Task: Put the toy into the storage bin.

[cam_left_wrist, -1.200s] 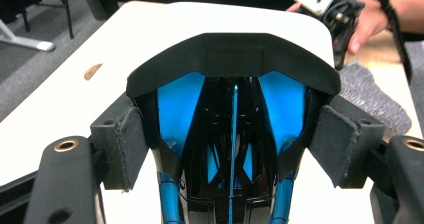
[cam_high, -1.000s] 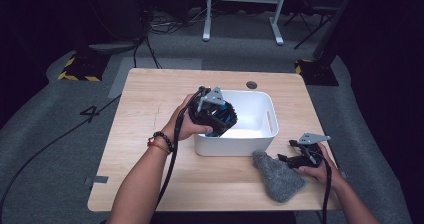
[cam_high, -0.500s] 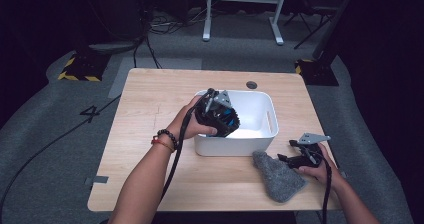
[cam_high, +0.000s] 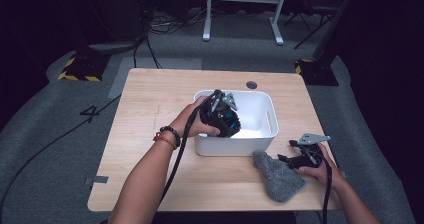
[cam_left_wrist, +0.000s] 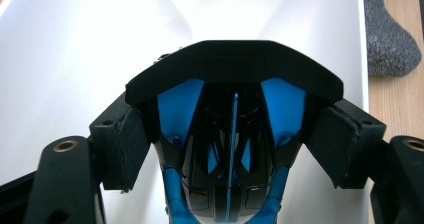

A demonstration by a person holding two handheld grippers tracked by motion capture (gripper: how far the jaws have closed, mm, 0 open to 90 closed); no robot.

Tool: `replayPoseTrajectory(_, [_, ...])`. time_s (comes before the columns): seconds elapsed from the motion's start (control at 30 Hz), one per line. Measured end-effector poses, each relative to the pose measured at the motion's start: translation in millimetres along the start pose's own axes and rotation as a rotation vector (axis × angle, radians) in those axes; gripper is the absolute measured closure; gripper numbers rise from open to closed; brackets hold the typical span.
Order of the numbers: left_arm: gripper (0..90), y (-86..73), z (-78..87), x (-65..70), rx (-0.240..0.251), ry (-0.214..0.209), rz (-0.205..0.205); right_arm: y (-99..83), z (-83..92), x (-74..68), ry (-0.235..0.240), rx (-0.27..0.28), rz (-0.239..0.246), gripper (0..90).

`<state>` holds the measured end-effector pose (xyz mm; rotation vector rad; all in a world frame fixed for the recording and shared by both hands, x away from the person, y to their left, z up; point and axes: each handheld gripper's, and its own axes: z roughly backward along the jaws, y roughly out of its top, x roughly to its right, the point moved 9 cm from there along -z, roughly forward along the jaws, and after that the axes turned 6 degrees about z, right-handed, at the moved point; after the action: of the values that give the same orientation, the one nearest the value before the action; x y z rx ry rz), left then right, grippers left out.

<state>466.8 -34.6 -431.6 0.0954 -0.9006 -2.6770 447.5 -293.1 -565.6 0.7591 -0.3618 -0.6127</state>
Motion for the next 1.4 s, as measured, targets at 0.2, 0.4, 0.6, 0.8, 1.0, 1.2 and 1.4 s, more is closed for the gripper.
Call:
replayPoseTrajectory(0.2, [24.7,-1.3,-4.2,1.4,-0.037,-0.006,-0.007,0.0,0.0,0.0,0.000,0.000,0.000,16.8])
replayPoseTrajectory(0.4, [24.7,-3.1,-7.5,2.1,-0.081,-0.013,-0.009,-0.1,0.1,-0.8,0.007,0.001,0.006,16.8])
replayPoseTrajectory(0.6, [24.8,-3.4,-11.6,2.4,-0.112,-0.017,-0.017,-0.1,0.2,-1.1,0.009,0.001,0.009,16.9])
replayPoseTrajectory(0.8, [24.8,-3.0,-14.4,2.2,-0.143,-0.024,-0.028,-0.1,0.2,-1.1,0.010,0.001,0.008,16.9])
replayPoseTrajectory(1.0, [24.7,-2.5,-16.2,2.6,-0.143,-0.040,-0.010,-0.1,0.2,-1.1,0.010,0.001,0.009,16.9])
replayPoseTrajectory(1.2, [24.4,-2.6,-16.4,2.5,-0.144,-0.040,-0.009,-0.1,0.2,-1.1,0.010,0.001,0.009,16.9])
replayPoseTrajectory(1.4, [23.3,1.7,-13.8,3.6,-0.107,-0.026,-0.011,-0.1,0.2,-1.1,0.010,0.001,0.009,16.9])
